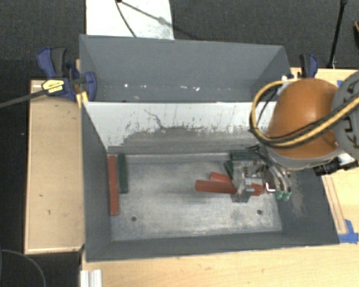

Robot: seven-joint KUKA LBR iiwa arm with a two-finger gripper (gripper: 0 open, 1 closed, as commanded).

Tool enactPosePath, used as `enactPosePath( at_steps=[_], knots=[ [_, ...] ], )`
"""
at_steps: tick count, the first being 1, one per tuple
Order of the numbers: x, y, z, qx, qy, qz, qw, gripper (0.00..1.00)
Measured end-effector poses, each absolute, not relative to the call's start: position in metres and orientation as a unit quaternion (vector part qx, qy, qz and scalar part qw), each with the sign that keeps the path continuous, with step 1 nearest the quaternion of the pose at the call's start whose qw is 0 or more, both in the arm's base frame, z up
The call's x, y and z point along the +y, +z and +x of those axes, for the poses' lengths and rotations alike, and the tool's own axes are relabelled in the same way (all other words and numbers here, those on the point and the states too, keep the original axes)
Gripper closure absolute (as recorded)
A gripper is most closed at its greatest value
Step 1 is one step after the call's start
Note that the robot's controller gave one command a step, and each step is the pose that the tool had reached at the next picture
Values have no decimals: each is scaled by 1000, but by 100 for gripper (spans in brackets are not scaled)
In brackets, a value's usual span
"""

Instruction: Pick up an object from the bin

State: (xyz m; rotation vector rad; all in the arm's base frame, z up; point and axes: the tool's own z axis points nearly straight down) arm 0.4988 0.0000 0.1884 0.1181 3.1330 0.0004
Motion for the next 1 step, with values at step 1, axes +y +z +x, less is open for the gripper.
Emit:
enactPosePath(
  at_steps=[1],
  knots=[
    [0,195,500,999,0,37,4,100]
  ],
)
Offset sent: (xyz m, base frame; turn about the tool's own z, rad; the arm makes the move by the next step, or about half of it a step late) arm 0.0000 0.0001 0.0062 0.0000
